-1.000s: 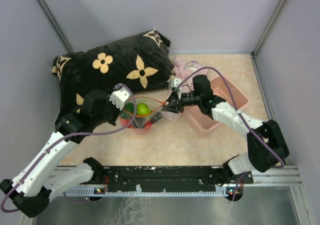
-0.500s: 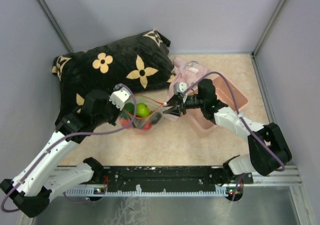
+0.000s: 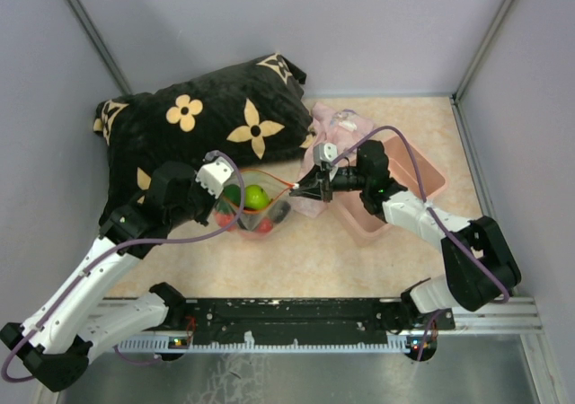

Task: Place the food in the zip-top bag and seal the zipper
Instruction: Zip the zipper food storage bag at the center of the board.

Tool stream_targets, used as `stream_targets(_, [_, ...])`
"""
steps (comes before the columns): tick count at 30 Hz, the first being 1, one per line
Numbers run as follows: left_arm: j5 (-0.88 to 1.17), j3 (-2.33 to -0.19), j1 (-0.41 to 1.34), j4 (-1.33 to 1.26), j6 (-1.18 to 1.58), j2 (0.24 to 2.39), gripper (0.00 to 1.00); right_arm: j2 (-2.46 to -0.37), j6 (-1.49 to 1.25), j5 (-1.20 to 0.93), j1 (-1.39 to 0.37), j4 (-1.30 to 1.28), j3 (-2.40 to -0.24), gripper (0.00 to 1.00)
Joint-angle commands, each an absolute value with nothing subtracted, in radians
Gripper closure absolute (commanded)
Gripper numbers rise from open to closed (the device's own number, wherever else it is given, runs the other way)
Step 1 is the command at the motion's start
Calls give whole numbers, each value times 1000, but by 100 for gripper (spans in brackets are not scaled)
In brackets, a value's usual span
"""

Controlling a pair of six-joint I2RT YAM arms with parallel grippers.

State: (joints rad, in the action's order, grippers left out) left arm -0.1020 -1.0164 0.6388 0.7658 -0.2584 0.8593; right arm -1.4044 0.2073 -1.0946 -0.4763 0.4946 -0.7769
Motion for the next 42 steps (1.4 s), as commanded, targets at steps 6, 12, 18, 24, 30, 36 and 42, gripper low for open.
stream_targets(6, [-110, -996, 635, 701, -252, 815, 100, -1399, 240, -1122, -459, 558, -759, 88])
stream_targets(12, [-93, -998, 635, 696, -251, 814, 100, -1409, 245, -1139, -459, 582, -750, 82])
stream_targets(18, [-86, -1000, 635, 693, -250, 813, 100, -1425, 220, -1146, -459, 627, -746, 77])
stream_targets(24, [-89, -994, 636, 690, -249, 806, 100, -1429, 220, -1138, -459, 633, -736, 75])
stream_targets(30, [-86, -991, 636, 688, -249, 802, 100, -1431, 219, -1139, -459, 634, -739, 86])
stream_targets(36, [-77, -986, 635, 673, -256, 797, 100, -1426, 225, -1135, -459, 618, -753, 100])
stream_targets(42, [-39, -995, 635, 628, -293, 791, 72, -1417, 257, -1127, -458, 558, -784, 100])
